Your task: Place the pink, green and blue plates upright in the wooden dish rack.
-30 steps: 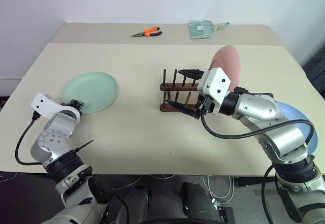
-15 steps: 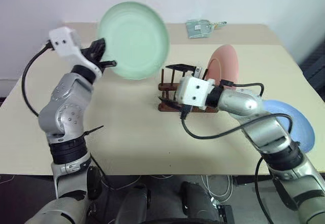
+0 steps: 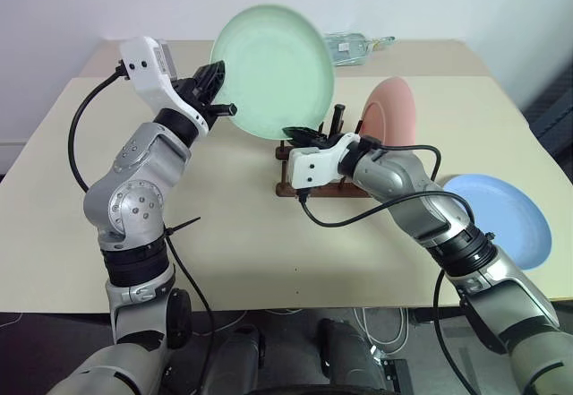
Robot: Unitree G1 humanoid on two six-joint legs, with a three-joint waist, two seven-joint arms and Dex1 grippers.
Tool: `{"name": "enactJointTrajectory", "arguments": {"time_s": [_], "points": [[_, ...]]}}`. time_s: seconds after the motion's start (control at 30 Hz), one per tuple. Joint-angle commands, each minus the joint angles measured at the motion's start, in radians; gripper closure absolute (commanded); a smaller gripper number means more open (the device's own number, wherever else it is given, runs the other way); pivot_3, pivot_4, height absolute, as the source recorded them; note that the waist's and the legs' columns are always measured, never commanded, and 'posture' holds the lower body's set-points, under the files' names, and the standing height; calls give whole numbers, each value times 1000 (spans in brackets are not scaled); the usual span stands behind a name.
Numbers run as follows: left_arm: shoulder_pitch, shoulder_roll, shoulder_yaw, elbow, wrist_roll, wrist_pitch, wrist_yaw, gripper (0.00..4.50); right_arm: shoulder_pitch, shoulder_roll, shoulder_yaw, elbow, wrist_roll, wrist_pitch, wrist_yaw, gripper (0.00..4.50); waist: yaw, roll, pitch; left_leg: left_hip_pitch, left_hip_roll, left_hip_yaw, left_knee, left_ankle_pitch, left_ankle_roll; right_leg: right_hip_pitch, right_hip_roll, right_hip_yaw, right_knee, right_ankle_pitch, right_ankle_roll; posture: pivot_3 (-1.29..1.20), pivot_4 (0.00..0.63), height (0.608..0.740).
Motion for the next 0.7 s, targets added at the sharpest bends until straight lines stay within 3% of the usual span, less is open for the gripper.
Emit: {"name": "enactJointTrajectory", "arguments": {"time_s": [0.03,0.1,0.17,0.27,0.43,0.57,0.7], "points": [[-89,-26,119,15,-39,-114,89,1831,9,21,-97,-58,21,-15,-42,4500,1,-1,1,0,0,0,0,0,0,0,0,0,0,0,0,0,150,740],[-130,-28,196,70,-33,-204,140,867,37,41,-145,-106,76,-1,-33,4500,1,-1,1,0,0,-1,0,0,0,0,0,0,0,0,0,0,150,740],[-128,15,209,123,42,-279,145,867,95,72,-212,-187,201,31,3,4500,-2,-1,0,0,0,-1,-1,0,-1,0,0,0,-1,0,0,0,150,740],[-47,86,119,152,147,-349,44,867,185,118,-332,-336,461,166,89,4500,-3,0,0,1,0,0,-2,1,-2,0,1,1,-1,0,0,0,150,740],[221,215,-157,116,261,-401,-286,867,232,175,-597,-534,962,601,80,4500,4,0,0,0,-1,0,0,-1,2,2,0,1,-1,0,-1,0,150,740],[391,304,-268,16,150,-277,-528,867,252,217,-700,-590,1168,768,-27,4500,-5,1,1,0,1,-1,-1,-1,2,1,1,1,-1,-1,-5,0,150,740],[501,413,-352,-49,145,-248,-693,867,278,214,-713,-611,1250,829,-78,4500,-8,7,3,1,3,1,-3,-1,2,-3,2,2,1,-2,-7,0,150,740]]}}
